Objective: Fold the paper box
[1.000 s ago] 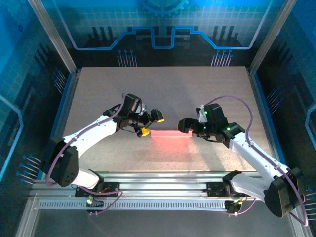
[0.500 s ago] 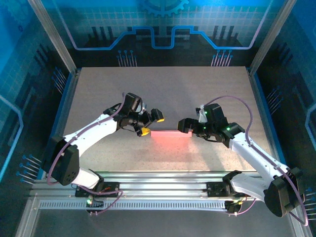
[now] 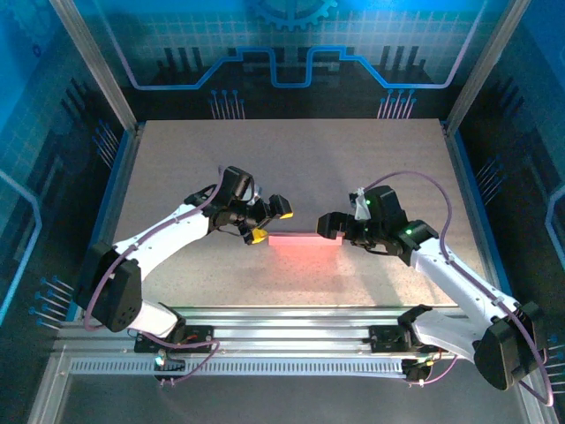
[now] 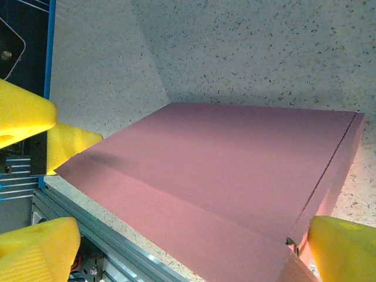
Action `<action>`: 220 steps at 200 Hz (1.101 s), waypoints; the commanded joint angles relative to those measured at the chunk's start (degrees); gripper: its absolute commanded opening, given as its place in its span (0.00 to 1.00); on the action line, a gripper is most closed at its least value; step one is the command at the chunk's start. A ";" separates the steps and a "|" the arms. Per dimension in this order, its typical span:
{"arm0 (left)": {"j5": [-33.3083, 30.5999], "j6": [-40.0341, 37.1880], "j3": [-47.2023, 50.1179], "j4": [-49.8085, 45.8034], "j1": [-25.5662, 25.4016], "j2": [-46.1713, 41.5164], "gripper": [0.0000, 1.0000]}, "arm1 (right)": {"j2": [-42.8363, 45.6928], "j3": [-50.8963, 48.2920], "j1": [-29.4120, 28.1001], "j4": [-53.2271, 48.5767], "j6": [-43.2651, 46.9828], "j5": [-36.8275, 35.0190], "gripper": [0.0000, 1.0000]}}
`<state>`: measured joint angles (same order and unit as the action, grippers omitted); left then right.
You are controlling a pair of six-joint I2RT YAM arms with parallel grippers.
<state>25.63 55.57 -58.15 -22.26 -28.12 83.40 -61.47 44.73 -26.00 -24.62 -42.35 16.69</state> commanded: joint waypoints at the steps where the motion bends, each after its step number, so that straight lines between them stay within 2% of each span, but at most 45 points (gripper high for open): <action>1: 5.11 1.05 -2.44 1.35 -0.18 -2.44 0.99 | 0.39 2.77 -1.61 0.46 -0.92 3.15 1.00; 136: 6.02 2.48 0.22 -0.76 0.39 -7.63 0.99 | 2.59 2.21 -1.86 -1.31 -1.95 3.66 1.00; 220: 7.06 1.92 0.62 0.04 1.35 -3.39 0.99 | -0.70 3.85 -1.88 -1.09 -1.32 2.84 1.00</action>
<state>28.29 57.08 -58.02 -23.77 -27.14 78.67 -61.49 46.09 -26.35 -27.05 -43.53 16.88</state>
